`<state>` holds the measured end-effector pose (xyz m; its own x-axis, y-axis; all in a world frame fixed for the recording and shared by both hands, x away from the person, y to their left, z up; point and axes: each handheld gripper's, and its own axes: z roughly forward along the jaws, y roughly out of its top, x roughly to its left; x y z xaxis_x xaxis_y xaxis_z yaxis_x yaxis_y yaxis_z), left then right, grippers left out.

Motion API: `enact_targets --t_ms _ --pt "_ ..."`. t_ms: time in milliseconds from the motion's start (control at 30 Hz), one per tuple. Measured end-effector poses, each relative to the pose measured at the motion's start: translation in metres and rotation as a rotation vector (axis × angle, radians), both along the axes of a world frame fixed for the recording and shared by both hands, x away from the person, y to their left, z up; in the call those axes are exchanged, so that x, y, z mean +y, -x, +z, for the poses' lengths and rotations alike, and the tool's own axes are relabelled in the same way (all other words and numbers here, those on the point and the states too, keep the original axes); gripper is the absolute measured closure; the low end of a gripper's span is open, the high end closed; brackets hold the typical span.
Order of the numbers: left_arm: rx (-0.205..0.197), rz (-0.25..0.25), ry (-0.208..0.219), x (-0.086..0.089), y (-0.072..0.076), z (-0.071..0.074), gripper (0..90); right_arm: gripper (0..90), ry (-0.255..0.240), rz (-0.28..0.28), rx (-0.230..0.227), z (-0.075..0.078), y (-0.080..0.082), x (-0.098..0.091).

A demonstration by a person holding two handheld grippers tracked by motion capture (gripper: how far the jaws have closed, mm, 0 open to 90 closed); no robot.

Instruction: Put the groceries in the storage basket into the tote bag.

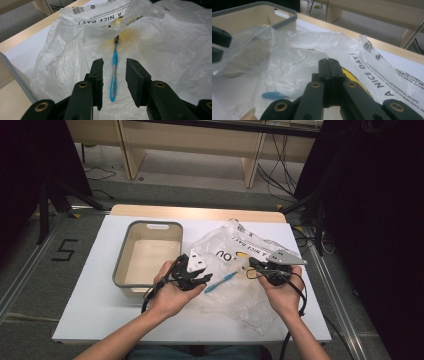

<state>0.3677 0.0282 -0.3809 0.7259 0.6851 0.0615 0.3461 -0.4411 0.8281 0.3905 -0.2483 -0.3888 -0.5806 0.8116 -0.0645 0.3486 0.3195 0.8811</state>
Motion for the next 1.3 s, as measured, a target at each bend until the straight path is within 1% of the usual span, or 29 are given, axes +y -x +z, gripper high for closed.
enact_targets --t_ms 100,167,200,267,300,333,467,533,667,767,800,933,967,1033,1167,1200,1267,1300 --pt "-0.012 0.004 0.011 0.005 0.002 0.006 67.1 90.0 0.008 0.008 0.026 -0.002 0.001 -0.002" --pt "-0.021 0.021 0.02 0.009 0.0 0.01 67.2 90.0 0.015 0.02 0.049 -0.003 0.003 -0.003" --pt "-0.025 0.026 0.024 0.011 -0.001 0.011 67.2 90.0 0.02 0.036 0.078 -0.005 0.003 -0.004" --pt "-0.035 0.049 0.034 0.015 -0.006 0.011 67.1 90.0 0.036 0.066 0.114 -0.009 0.004 -0.004" --pt "-0.036 0.068 0.045 0.018 -0.008 0.01 67.0 90.0 0.043 0.07 0.123 -0.011 0.004 -0.004" --pt "-0.035 0.075 0.045 0.02 -0.01 0.01 67.0 90.0 0.051 0.084 0.148 -0.014 0.005 -0.004" --pt "-0.031 0.102 0.046 0.026 -0.017 0.009 66.7 90.0 0.083 0.121 0.2 -0.021 0.005 -0.005" --pt "-0.026 0.115 0.047 0.027 -0.021 0.008 66.6 90.0 0.091 0.13 0.22 -0.024 0.006 -0.006" --pt "-0.014 0.123 0.042 0.026 -0.029 0.004 66.5 90.0 0.105 0.148 0.255 -0.027 0.008 -0.008" --pt "-0.011 0.105 0.038 0.022 -0.035 0.001 65.4 90.0 0.121 0.174 0.29 -0.032 0.009 -0.006" --pt "-0.013 0.103 0.035 0.021 -0.036 0.0 64.5 90.0 0.131 0.188 0.312 -0.035 0.01 -0.005" --pt "0.004 0.096 0.01 0.014 -0.041 -0.005 62.6 90.0 0.167 0.235 0.362 -0.046 0.012 0.001" --pt "0.018 0.089 -0.003 0.012 -0.043 -0.008 62.1 90.0 0.172 0.242 0.371 -0.048 0.012 0.002" --pt "0.032 0.087 -0.014 0.009 -0.044 -0.011 61.6 90.0 0.188 0.264 0.403 -0.052 0.013 0.005" --pt "0.086 0.066 -0.063 0.004 -0.046 -0.02 60.9 90.0 0.227 0.316 0.453 -0.06 0.015 0.009" --pt "0.093 0.061 -0.076 0.003 -0.046 -0.022 61.0 90.0 0.234 0.327 0.472 -0.062 0.017 0.01" --pt "0.111 0.054 -0.106 0.002 -0.046 -0.026 61.9 89.7 0.24 0.344 0.489 -0.064 0.018 0.011" --pt "0.122 0.049 -0.128 0.002 -0.045 -0.029 62.6 88.5 0.242 0.349 0.506 -0.065 0.019 0.012"
